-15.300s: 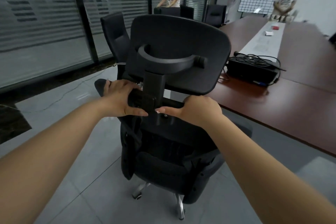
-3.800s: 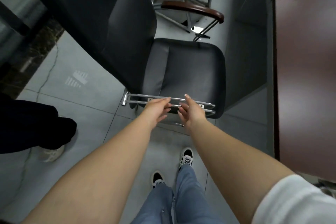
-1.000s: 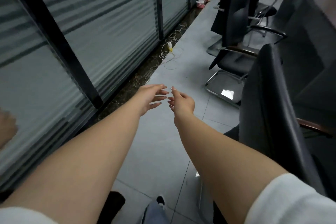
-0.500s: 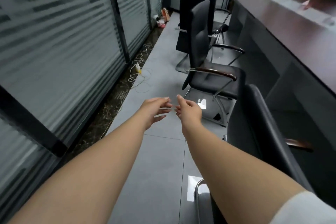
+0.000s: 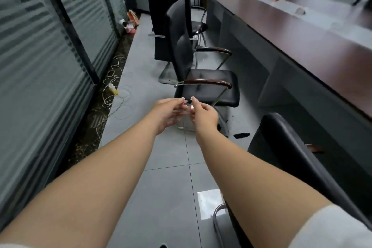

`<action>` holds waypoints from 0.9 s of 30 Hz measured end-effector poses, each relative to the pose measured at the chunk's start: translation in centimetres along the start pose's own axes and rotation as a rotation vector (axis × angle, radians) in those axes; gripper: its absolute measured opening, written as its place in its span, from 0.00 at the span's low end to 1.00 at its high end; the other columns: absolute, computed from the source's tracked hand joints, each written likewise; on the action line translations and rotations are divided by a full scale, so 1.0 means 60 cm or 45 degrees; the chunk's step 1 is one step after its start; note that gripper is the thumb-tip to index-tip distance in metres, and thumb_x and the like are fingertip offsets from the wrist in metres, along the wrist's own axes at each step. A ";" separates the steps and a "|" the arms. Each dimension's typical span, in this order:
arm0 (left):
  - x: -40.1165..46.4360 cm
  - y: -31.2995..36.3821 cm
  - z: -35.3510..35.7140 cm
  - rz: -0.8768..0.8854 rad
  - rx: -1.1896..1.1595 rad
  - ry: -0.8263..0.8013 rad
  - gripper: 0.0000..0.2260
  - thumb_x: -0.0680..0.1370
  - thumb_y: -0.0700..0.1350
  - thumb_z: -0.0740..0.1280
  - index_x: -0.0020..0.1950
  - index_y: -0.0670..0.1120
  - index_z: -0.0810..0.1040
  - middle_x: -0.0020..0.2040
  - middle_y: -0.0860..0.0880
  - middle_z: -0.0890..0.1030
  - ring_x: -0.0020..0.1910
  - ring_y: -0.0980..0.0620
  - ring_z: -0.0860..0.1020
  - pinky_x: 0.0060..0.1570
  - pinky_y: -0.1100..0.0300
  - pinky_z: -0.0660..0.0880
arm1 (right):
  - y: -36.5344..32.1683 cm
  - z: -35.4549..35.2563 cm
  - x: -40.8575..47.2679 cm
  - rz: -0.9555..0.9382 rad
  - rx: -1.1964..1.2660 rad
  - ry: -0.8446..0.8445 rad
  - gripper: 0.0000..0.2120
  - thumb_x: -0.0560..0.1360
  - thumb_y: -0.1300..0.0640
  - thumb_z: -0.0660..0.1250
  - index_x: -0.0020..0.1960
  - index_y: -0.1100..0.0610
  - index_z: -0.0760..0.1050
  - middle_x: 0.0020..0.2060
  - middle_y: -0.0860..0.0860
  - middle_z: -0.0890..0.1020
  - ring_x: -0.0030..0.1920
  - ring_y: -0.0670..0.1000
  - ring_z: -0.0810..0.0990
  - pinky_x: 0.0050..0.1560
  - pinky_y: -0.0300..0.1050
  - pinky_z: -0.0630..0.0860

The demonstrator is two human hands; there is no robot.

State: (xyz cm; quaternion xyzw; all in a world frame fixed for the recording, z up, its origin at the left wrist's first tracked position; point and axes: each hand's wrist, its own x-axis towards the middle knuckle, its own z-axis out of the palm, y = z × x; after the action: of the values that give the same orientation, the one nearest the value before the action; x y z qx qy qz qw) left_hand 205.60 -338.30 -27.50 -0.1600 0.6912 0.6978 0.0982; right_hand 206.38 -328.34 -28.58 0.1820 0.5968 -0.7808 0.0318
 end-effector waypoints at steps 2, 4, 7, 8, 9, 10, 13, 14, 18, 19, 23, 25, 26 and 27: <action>0.034 0.013 0.009 0.007 0.045 -0.107 0.06 0.78 0.47 0.64 0.43 0.49 0.79 0.31 0.56 0.82 0.38 0.57 0.78 0.42 0.62 0.70 | -0.010 0.007 0.020 -0.031 -0.001 0.074 0.11 0.75 0.54 0.67 0.35 0.55 0.75 0.31 0.49 0.78 0.36 0.47 0.76 0.48 0.44 0.75; 0.072 0.031 0.026 0.008 0.080 -0.241 0.07 0.77 0.47 0.64 0.42 0.49 0.79 0.34 0.55 0.81 0.40 0.55 0.78 0.46 0.59 0.69 | -0.029 0.011 0.042 -0.088 -0.004 0.173 0.11 0.75 0.53 0.67 0.35 0.54 0.75 0.32 0.49 0.79 0.39 0.49 0.77 0.53 0.48 0.76; 0.110 0.061 0.066 0.037 0.125 -0.450 0.07 0.77 0.47 0.64 0.41 0.49 0.79 0.38 0.53 0.81 0.43 0.53 0.78 0.46 0.59 0.71 | -0.069 -0.004 0.068 -0.180 0.044 0.327 0.11 0.74 0.53 0.68 0.35 0.55 0.76 0.31 0.49 0.80 0.39 0.50 0.78 0.54 0.51 0.76; 0.119 0.071 0.088 0.041 0.136 -0.533 0.08 0.78 0.46 0.63 0.41 0.49 0.79 0.39 0.52 0.81 0.44 0.52 0.78 0.46 0.59 0.72 | -0.083 -0.016 0.074 -0.217 0.057 0.391 0.11 0.74 0.52 0.68 0.35 0.55 0.76 0.32 0.50 0.80 0.40 0.51 0.79 0.55 0.52 0.77; 0.124 0.078 0.104 0.051 0.136 -0.585 0.08 0.78 0.46 0.62 0.41 0.49 0.79 0.40 0.51 0.81 0.45 0.52 0.78 0.46 0.59 0.73 | -0.095 -0.027 0.075 -0.239 0.040 0.428 0.10 0.74 0.52 0.68 0.38 0.56 0.77 0.34 0.50 0.80 0.42 0.51 0.80 0.55 0.52 0.77; 0.126 0.084 0.123 0.054 0.135 -0.638 0.08 0.78 0.46 0.62 0.42 0.49 0.79 0.42 0.51 0.80 0.46 0.52 0.78 0.47 0.59 0.73 | -0.107 -0.040 0.076 -0.255 0.014 0.476 0.09 0.74 0.51 0.67 0.40 0.57 0.77 0.35 0.50 0.81 0.43 0.51 0.80 0.55 0.51 0.77; 0.128 0.088 0.186 0.027 0.140 -0.823 0.07 0.79 0.47 0.61 0.48 0.48 0.78 0.45 0.50 0.80 0.47 0.52 0.78 0.50 0.59 0.73 | -0.138 -0.088 0.073 -0.323 -0.032 0.662 0.10 0.74 0.50 0.67 0.38 0.56 0.76 0.33 0.50 0.79 0.41 0.51 0.79 0.54 0.52 0.77; 0.126 0.090 0.211 0.024 0.147 -0.901 0.07 0.78 0.47 0.61 0.48 0.48 0.78 0.43 0.50 0.81 0.45 0.53 0.78 0.48 0.60 0.73 | -0.152 -0.105 0.071 -0.351 -0.030 0.716 0.11 0.75 0.50 0.66 0.38 0.56 0.76 0.33 0.50 0.79 0.39 0.51 0.79 0.53 0.52 0.77; 0.109 0.097 0.286 0.062 0.185 -1.070 0.08 0.79 0.46 0.61 0.47 0.46 0.79 0.41 0.50 0.80 0.44 0.52 0.78 0.49 0.59 0.74 | -0.205 -0.155 0.061 -0.466 -0.039 0.834 0.11 0.75 0.50 0.66 0.37 0.54 0.75 0.32 0.49 0.78 0.36 0.49 0.77 0.47 0.49 0.76; 0.102 0.097 0.303 0.060 0.192 -1.121 0.08 0.79 0.45 0.61 0.47 0.46 0.79 0.41 0.49 0.81 0.44 0.51 0.78 0.49 0.58 0.74 | -0.217 -0.170 0.057 -0.482 -0.054 0.851 0.11 0.75 0.50 0.66 0.37 0.54 0.74 0.32 0.49 0.78 0.35 0.48 0.76 0.45 0.47 0.76; 0.092 0.084 0.348 0.061 0.288 -1.372 0.08 0.78 0.47 0.63 0.52 0.45 0.79 0.45 0.49 0.82 0.46 0.51 0.79 0.48 0.58 0.74 | -0.248 -0.234 0.027 -0.386 -0.175 0.839 0.11 0.76 0.49 0.65 0.43 0.57 0.76 0.34 0.50 0.79 0.36 0.47 0.77 0.42 0.40 0.76; 0.093 0.080 0.360 0.084 0.349 -1.475 0.09 0.78 0.48 0.63 0.53 0.45 0.78 0.47 0.49 0.82 0.47 0.52 0.80 0.49 0.59 0.75 | -0.249 -0.267 0.006 -0.289 -0.280 0.834 0.12 0.76 0.48 0.65 0.43 0.57 0.77 0.36 0.51 0.80 0.39 0.49 0.79 0.47 0.42 0.77; 0.092 0.079 0.363 0.088 0.368 -1.527 0.10 0.78 0.48 0.63 0.53 0.45 0.78 0.47 0.49 0.82 0.46 0.52 0.80 0.49 0.59 0.75 | -0.246 -0.280 -0.007 -0.243 -0.331 0.846 0.12 0.76 0.47 0.65 0.43 0.56 0.77 0.37 0.52 0.81 0.41 0.50 0.80 0.49 0.43 0.77; 0.091 0.080 0.366 0.090 0.386 -1.588 0.10 0.78 0.48 0.63 0.53 0.45 0.78 0.47 0.49 0.83 0.46 0.52 0.81 0.50 0.58 0.75 | -0.243 -0.292 -0.021 -0.209 -0.366 0.869 0.12 0.75 0.47 0.65 0.42 0.56 0.77 0.37 0.52 0.81 0.42 0.51 0.80 0.51 0.44 0.77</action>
State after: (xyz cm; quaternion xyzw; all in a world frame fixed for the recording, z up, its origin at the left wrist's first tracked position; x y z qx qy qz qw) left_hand 196.91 -316.97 -25.13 0.3145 0.6001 0.5571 0.4802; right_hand 207.97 -307.84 -18.64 0.3770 0.6891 -0.5834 -0.2063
